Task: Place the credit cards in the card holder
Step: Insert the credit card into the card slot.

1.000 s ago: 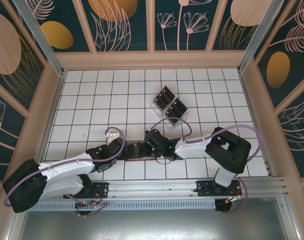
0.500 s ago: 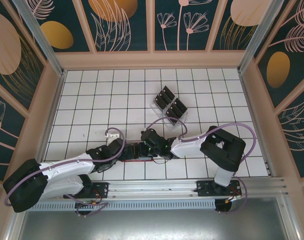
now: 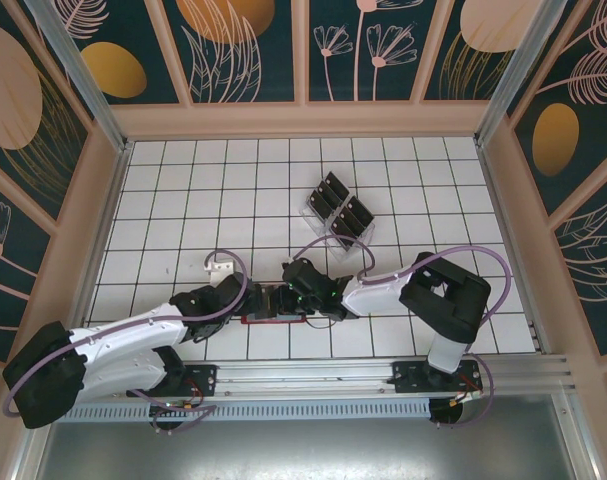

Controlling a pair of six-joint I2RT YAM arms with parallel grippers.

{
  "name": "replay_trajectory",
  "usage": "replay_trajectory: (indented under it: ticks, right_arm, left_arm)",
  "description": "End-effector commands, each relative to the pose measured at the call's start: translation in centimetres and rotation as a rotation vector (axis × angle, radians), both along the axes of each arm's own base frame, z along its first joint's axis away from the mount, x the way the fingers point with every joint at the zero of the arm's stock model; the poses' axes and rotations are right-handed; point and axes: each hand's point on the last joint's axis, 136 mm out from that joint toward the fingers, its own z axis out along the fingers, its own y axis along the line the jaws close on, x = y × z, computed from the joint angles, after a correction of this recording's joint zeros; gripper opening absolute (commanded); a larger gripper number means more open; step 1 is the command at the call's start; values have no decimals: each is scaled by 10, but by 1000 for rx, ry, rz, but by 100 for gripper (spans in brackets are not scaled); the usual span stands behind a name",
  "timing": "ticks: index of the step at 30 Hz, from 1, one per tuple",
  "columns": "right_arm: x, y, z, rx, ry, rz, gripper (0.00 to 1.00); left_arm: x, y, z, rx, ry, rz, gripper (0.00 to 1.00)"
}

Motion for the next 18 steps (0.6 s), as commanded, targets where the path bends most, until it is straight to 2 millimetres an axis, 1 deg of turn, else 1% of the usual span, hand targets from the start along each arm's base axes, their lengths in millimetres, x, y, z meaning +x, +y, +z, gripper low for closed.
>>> replay_trajectory:
  ticks: [1, 9, 18]
  right_arm:
    - [-3, -21, -19, -72, 9, 0, 22]
    - [2, -33, -22, -77, 8, -10, 21]
    - [4, -34, -19, -61, 0, 3, 21]
  left_arm:
    - [-7, 22, -4, 83, 25, 63, 99]
    - [-13, 31, -16, 123, 71, 101, 99]
    - [-18, 39, -29, 153, 100, 135, 99]
